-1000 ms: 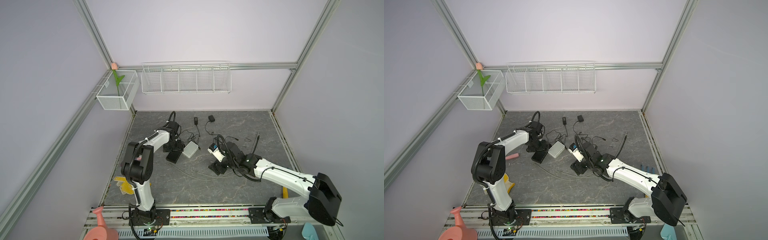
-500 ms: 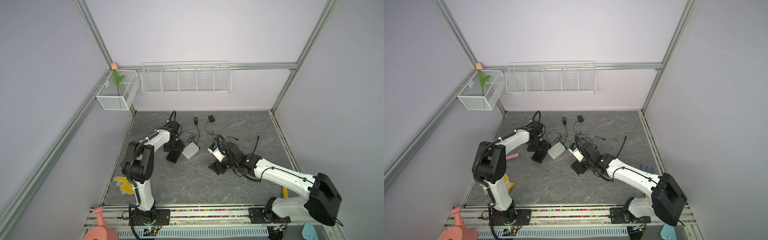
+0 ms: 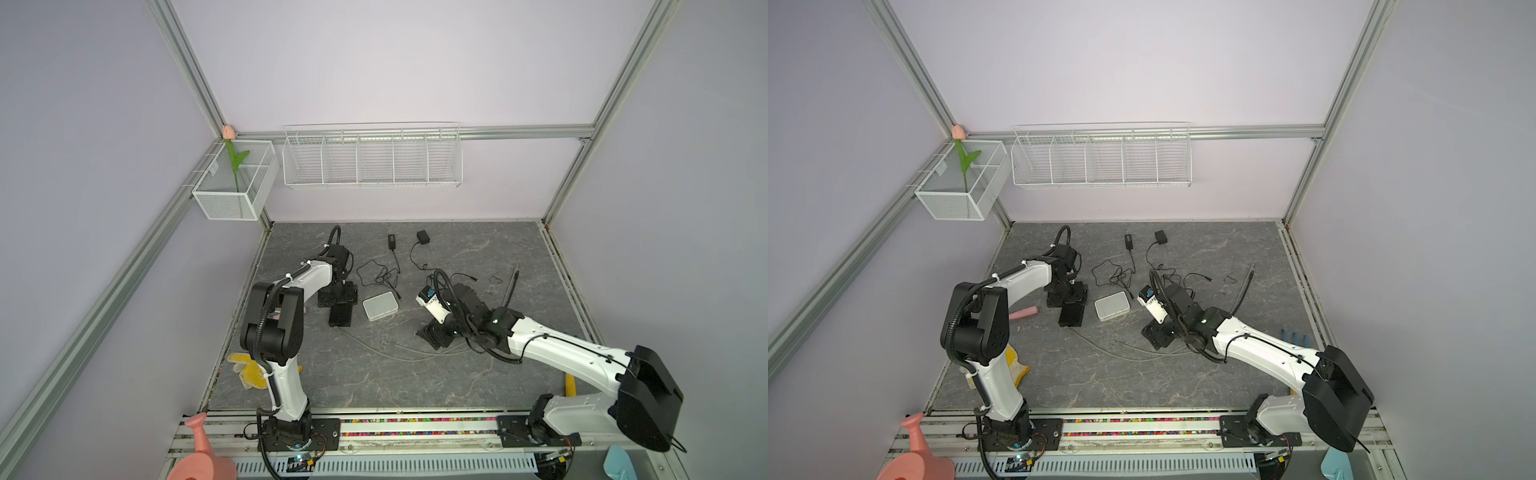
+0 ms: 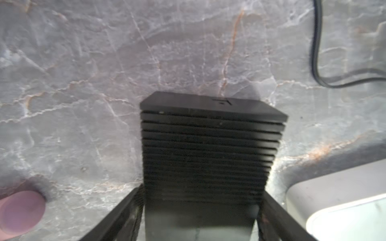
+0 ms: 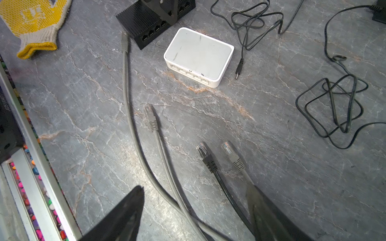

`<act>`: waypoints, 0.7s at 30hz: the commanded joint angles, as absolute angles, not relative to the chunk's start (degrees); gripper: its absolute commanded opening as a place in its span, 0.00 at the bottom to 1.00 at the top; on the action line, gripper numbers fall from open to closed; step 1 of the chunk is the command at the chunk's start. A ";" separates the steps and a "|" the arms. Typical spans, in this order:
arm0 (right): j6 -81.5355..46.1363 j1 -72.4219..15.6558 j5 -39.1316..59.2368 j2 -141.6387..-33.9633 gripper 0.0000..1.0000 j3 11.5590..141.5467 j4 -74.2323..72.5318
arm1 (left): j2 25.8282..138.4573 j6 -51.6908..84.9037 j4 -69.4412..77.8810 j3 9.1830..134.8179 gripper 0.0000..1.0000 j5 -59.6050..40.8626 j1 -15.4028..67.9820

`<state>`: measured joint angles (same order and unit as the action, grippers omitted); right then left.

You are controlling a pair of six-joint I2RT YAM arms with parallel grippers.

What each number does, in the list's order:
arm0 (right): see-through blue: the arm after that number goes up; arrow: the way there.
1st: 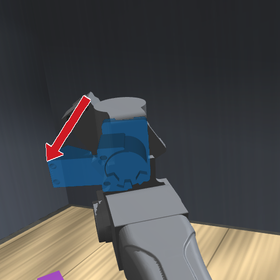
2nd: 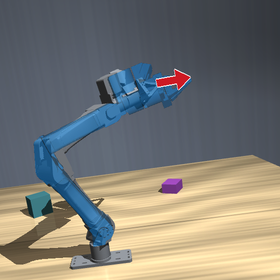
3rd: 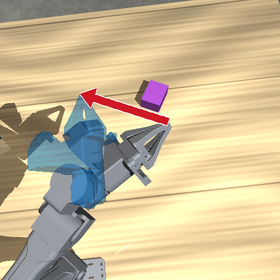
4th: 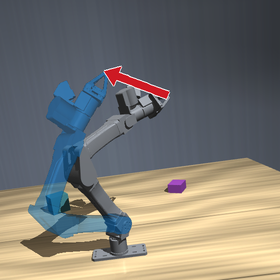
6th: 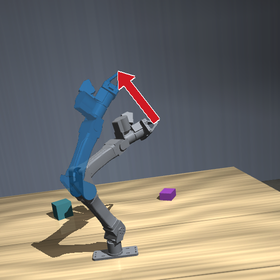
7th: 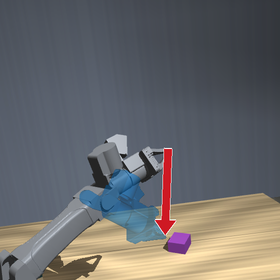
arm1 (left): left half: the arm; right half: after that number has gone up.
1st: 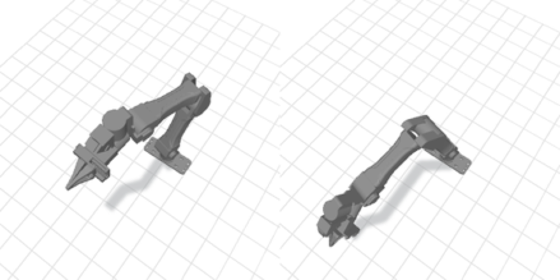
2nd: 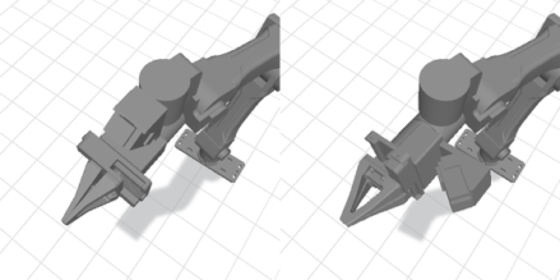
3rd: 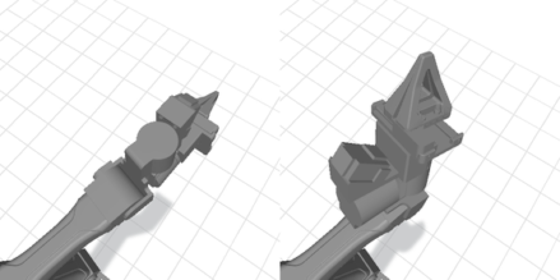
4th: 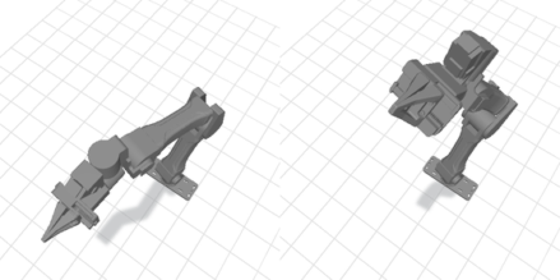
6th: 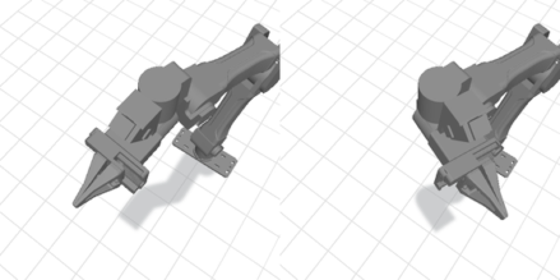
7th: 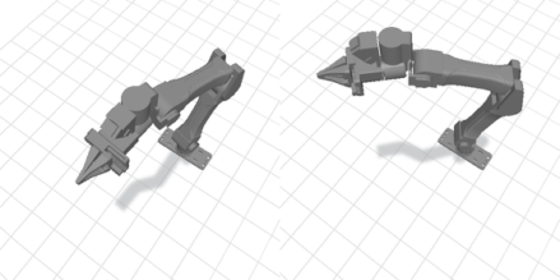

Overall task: Insert the plug into the switch port
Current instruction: 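Grasp the black ribbed switch with the left gripper and lift it upright, then grasp the black power cable plug beside the white router with the right gripper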

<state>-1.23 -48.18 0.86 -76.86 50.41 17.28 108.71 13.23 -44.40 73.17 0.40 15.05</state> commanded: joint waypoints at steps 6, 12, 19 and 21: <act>-0.26 -45.35 1.98 -86.71 0.81 61.93 20.81 | 112.04 14.06 -44.66 73.13 0.80 0.18 15.21; 1.28 -43.77 1.88 -99.80 0.80 75.70 29.61 | 112.66 14.41 -44.39 72.96 0.72 -0.47 15.33; 1.58 -42.34 3.34 -113.67 0.80 88.64 36.31 | 111.72 13.87 -44.05 71.98 0.27 -0.44 15.64; 1.68 -41.99 3.49 -116.01 0.79 90.63 36.55 | 109.91 13.84 -43.69 71.50 0.19 0.14 15.64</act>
